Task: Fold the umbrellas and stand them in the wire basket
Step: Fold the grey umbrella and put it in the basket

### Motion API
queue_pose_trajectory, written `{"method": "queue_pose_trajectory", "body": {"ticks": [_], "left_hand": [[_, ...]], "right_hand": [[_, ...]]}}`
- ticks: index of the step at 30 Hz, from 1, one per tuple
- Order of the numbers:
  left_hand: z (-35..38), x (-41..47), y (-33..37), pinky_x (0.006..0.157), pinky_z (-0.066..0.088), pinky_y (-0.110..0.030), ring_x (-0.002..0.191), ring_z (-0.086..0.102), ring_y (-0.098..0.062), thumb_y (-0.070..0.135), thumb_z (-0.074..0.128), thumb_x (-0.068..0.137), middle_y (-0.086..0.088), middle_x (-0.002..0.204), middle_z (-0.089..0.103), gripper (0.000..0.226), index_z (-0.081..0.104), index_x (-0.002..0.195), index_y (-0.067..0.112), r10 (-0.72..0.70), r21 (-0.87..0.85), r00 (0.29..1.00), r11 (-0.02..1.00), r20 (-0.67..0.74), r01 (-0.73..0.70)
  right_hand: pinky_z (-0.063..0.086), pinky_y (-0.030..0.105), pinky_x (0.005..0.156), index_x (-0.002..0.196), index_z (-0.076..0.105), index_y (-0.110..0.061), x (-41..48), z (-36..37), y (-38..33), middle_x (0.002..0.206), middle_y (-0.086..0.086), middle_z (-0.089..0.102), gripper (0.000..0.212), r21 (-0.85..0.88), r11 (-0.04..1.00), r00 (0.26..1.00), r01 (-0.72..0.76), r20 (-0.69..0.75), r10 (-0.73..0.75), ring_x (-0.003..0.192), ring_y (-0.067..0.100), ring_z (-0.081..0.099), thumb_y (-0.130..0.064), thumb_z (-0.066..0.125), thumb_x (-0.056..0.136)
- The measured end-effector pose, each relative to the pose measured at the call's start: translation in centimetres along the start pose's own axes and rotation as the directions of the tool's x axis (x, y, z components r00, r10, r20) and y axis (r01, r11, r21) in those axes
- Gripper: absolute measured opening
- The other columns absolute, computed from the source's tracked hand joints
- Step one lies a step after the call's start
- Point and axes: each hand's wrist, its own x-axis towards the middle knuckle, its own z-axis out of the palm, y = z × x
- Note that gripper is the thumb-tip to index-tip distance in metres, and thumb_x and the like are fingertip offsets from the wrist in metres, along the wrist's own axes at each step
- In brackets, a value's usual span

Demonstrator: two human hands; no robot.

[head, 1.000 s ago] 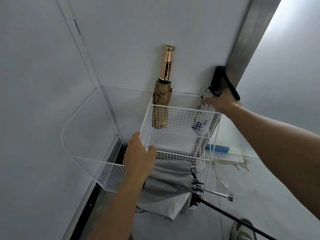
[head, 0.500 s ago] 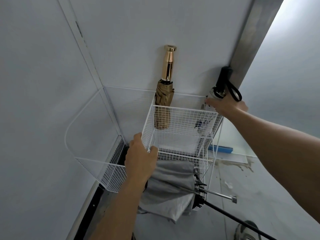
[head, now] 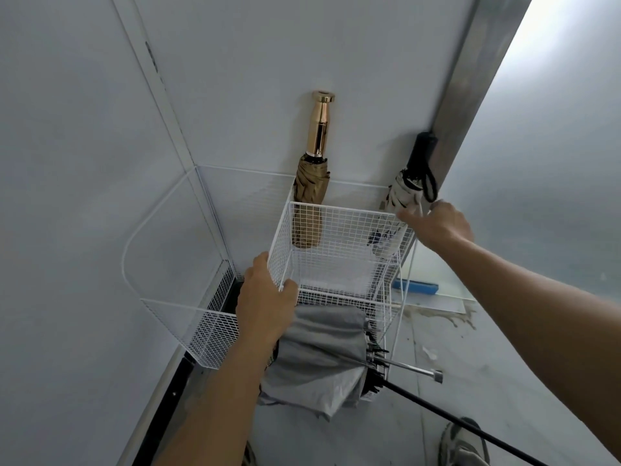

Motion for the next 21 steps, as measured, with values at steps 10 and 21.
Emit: {"method": "queue_pose_trajectory", "body": {"ticks": [10, 21], "left_hand": [[-0.8, -1.0, -1.0, 0.075, 0.045, -0.031, 0.095, 0.06, -0.022, 0.016, 0.054, 0.094, -0.005, 0.113, 0.061, 0.039, 0.05, 0.133, 0.017, 0.024, 0.023, 0.999, 0.999, 0.038, -0.025], [-1.5, -0.8, -1.7, 0.07, 0.05, -0.035, 0.079, 0.059, -0.022, 0.014, 0.054, 0.094, 0.0, 0.092, 0.059, 0.029, 0.055, 0.123, 0.013, 0.057, 0.098, 0.996, 0.993, 0.075, -0.064]], "right_hand": [[0.055, 0.032, 0.074, 0.102, 0.063, -0.019, -13.0, 10.8, 6.4, 0.101, 0.003, 0.067, 0.023, -0.219, 0.928, 0.824, 0.303, 0.55, -0.14, 0.08, 0.016, 0.061, -0.039, 0.063, 0.09], [0.043, 0.033, 0.073, 0.109, 0.058, -0.018, -14.0, 14.6, 10.3, 0.107, 0.005, 0.068, 0.017, -0.441, 0.77, 0.836, 0.46, 0.507, -0.21, 0.095, 0.025, 0.065, -0.02, 0.044, 0.1]]}}
